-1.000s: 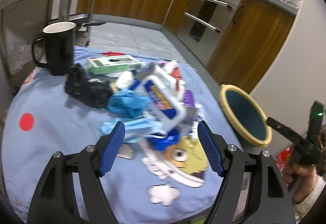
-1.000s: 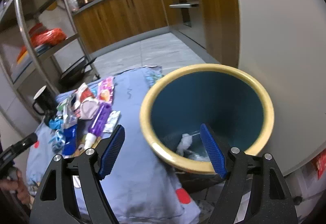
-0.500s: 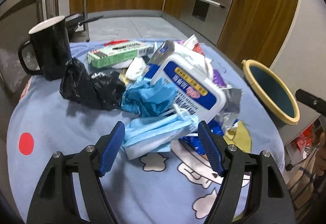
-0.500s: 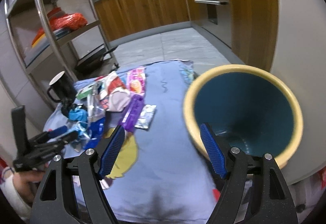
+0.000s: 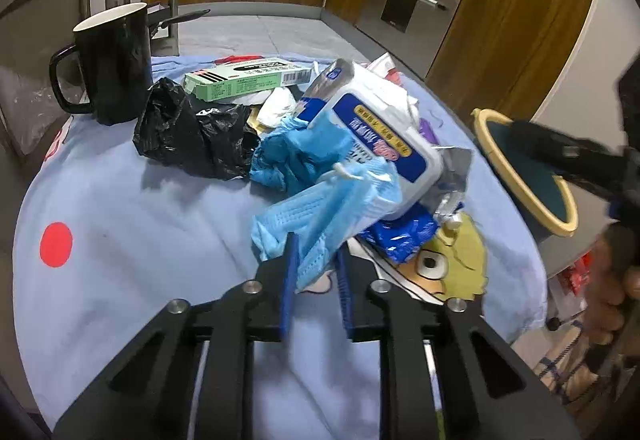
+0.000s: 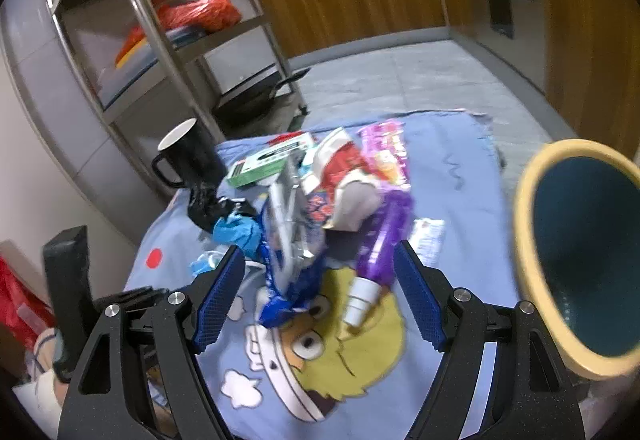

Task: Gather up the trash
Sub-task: 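Grasp the blue face mask with the left gripper while the right grasps the blue wipes pack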

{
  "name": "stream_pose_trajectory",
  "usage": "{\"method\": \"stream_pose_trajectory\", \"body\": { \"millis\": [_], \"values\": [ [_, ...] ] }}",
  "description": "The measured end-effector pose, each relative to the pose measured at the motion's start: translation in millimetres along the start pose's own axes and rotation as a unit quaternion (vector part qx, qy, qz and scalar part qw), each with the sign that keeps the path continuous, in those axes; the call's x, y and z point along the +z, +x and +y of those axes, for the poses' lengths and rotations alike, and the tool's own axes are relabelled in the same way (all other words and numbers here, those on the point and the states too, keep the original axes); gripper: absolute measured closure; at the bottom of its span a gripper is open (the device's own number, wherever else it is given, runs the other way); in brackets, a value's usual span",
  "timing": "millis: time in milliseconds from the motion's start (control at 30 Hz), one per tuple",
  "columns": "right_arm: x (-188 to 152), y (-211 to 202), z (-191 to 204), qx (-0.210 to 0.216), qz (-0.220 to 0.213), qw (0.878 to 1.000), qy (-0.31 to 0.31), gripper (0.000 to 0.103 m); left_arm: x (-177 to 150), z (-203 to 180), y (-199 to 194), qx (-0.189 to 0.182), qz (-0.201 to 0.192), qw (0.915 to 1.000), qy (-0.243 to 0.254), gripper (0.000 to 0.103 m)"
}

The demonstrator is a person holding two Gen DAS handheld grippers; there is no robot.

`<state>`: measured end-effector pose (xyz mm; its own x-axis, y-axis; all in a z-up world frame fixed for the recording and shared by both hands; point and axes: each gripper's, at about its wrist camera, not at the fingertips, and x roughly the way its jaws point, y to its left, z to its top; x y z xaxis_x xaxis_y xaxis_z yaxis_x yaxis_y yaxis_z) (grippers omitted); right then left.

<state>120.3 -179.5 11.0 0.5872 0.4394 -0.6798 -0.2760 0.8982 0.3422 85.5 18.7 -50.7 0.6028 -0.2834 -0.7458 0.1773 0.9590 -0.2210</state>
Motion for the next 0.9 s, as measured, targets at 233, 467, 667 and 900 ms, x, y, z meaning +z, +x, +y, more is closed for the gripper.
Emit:
{"method": "stream_pose_trajectory", "body": {
  "millis": [233,467,667,900],
  "values": [
    [5,36,12,0.008,0.04,0.999,-0.017,0.036,-4,1,-30,-0.033,-0.024,0.9987,-0.03,0.091],
    [-3,58,9,0.0,0.076,0.997,-0.022,0.069,-6,12,-49,-0.07,-0.057,0.9928,-0.078,0.092],
    [-7,46,10,0.014,0.058,0.998,-0.021,0.079,-4,23,-63,-0.11,-0.11,0.9809,-0.117,0.092],
    [-1,19,20,0.022,0.02,0.999,-0.033,0.081,-3,22,-69,-0.128,-0.135,0.9749,-0.123,0.092]
  ]
}}
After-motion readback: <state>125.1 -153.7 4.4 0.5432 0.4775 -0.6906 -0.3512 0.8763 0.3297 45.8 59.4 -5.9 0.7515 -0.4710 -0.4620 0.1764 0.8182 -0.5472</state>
